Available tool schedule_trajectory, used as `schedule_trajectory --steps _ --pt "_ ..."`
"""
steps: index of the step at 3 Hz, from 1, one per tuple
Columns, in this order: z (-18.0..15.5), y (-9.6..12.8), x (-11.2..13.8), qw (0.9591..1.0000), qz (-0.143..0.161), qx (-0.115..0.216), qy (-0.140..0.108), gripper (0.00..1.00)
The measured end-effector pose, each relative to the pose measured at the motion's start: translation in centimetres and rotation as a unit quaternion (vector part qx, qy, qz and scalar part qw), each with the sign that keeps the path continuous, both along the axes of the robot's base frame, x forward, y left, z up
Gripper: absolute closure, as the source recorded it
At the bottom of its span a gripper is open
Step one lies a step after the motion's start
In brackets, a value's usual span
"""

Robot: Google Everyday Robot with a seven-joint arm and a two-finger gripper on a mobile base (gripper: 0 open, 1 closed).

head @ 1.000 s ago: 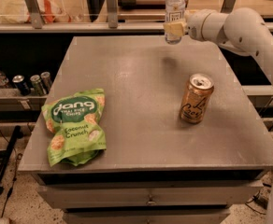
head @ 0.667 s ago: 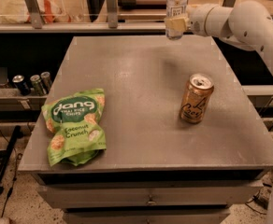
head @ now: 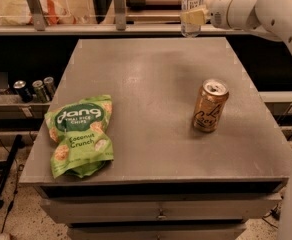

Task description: Pick blue plastic bottle

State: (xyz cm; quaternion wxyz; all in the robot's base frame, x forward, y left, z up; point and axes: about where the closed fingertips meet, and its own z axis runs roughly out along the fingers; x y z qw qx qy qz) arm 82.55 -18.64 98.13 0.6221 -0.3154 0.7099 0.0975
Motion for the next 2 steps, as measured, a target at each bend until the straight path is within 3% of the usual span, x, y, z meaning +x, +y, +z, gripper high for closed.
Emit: schedule_trajectory --steps 2 --pt "1.05 -0.69 -0.43 0.9998 0.014 -0.008 0.015 1.0"
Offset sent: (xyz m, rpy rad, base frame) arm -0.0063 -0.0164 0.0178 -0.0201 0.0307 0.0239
